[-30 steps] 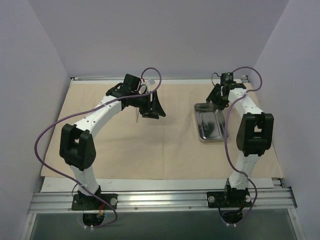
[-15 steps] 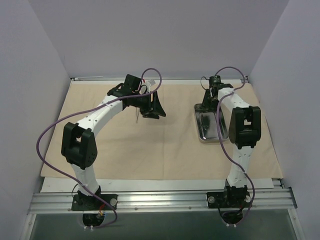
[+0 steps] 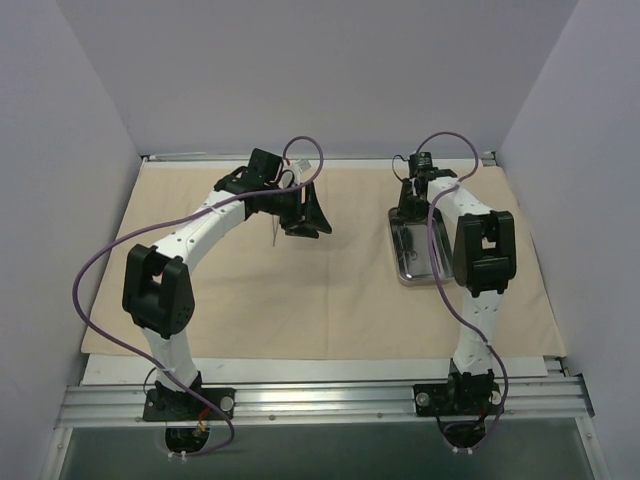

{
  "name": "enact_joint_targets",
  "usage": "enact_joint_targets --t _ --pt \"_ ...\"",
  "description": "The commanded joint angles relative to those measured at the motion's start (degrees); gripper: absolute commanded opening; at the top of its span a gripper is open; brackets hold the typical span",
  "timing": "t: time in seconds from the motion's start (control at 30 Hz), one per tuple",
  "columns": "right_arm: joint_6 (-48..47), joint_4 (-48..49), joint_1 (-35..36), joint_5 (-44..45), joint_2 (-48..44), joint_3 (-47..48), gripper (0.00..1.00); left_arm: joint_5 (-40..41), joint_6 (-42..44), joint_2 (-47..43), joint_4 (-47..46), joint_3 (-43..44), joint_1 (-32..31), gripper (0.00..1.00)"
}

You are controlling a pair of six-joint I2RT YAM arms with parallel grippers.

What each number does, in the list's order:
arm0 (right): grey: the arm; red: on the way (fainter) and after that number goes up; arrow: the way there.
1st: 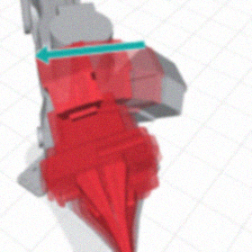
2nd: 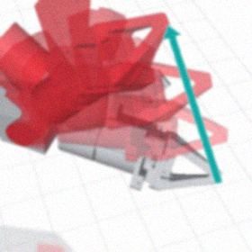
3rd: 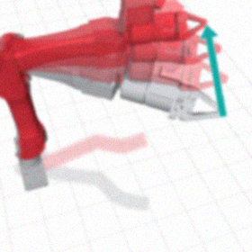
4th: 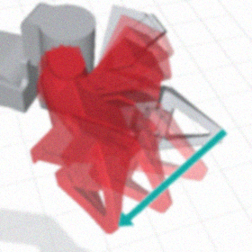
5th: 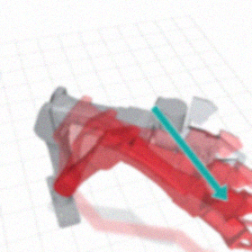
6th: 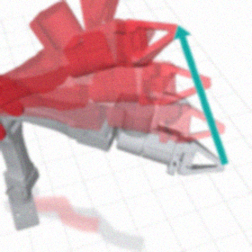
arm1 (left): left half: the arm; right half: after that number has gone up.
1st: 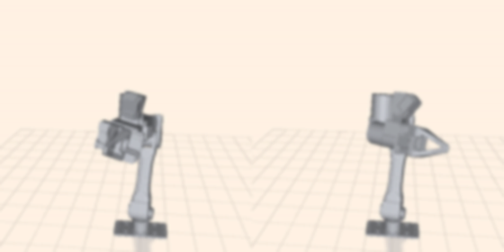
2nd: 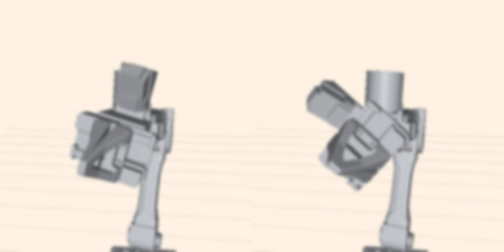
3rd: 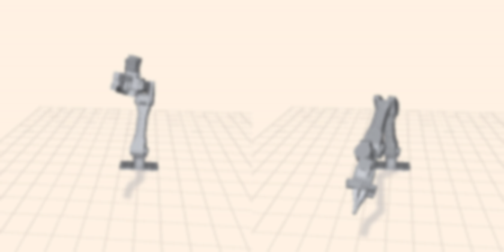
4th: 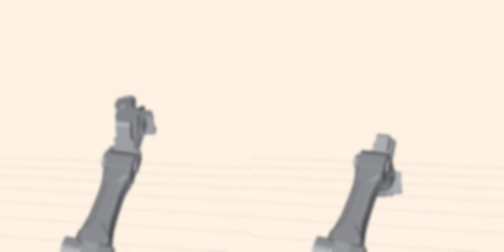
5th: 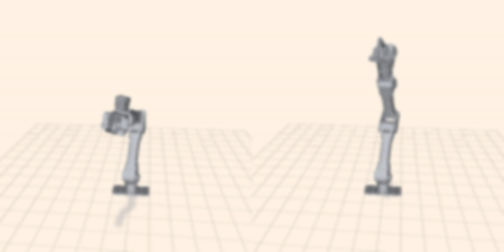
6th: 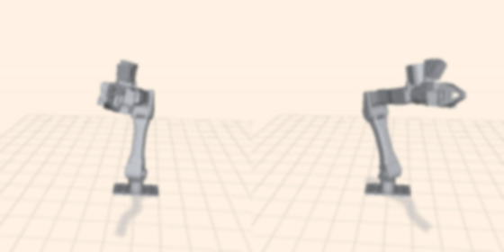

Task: Open and lay out the surgical kit
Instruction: Pick up the medical item from the container.

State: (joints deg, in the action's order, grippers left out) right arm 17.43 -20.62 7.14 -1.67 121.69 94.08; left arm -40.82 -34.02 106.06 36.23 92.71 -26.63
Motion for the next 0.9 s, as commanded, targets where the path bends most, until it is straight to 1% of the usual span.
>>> enact_joint_targets --t 0.0,0.3,0.5,0.53,0.73,0.87 --pt "-2.13 0.14 0.33 1.5 1.62 -0.13 0.25 -1.28 0.88 -0.85 -1.51 0.11 0.44 0.59" --pt "-4.42 1.38 1.92 5.71 4.34 -1.01 0.23 -1.37 0.1 -1.91 -2.83 -1.82 0.62 0.59" --pt "-5.48 0.67 2.53 7.21 5.14 -1.97 0.16 -0.84 -0.08 -2.61 -2.92 -2.44 0.7 0.59" --pt "-5.56 0.41 2.53 7.82 5.57 -1.89 0.12 -0.76 -0.08 -2.61 -2.92 -2.62 0.7 0.59" --pt "-6.27 -0.38 2.44 9.23 6.46 -0.92 0.03 -0.84 -0.43 -2.18 -3.27 -1.92 0.7 0.59" --pt "-6.44 -1.08 2.36 9.75 5.93 1.1 0.0 -0.84 -0.52 -1.56 -3.09 -0.78 0.53 0.59"
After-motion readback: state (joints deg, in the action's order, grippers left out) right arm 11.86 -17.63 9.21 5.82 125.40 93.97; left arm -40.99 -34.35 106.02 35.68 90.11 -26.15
